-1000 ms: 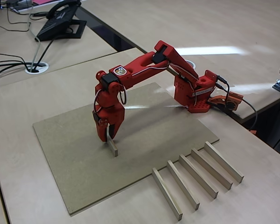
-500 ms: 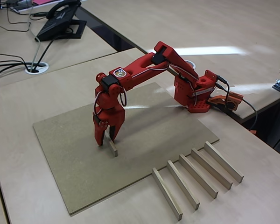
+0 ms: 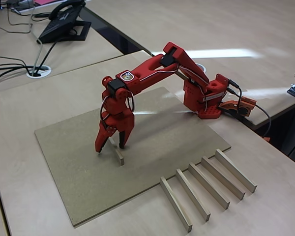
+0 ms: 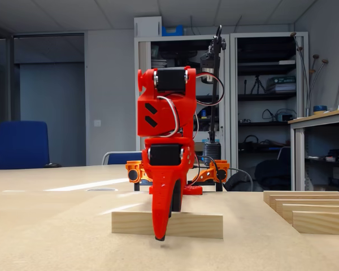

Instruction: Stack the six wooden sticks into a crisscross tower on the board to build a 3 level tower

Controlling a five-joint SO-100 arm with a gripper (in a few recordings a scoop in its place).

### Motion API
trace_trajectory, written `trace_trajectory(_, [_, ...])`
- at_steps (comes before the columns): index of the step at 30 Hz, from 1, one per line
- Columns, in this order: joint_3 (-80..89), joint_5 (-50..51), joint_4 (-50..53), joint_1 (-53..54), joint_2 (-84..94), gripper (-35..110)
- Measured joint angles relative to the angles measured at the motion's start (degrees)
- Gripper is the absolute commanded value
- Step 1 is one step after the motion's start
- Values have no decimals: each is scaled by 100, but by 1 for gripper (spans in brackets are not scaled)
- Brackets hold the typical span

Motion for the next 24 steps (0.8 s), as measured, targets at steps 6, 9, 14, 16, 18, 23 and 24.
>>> trace_trajectory(6, [114,-26,615,-123,976,35])
trace_trajectory(9, [79,-26,949,-141,1380,34])
trace_trajectory(14, [114,255,1230,-712,2039,33])
trace_trajectory(16, [396,554,1327,-1107,2329,31])
trace_trajectory(18, [712,923,1318,-1521,2540,29])
trace_trajectory(23, [1406,2030,1222,-2786,2918,23])
trace_trajectory(24, [1529,2276,1257,-3015,2988,22])
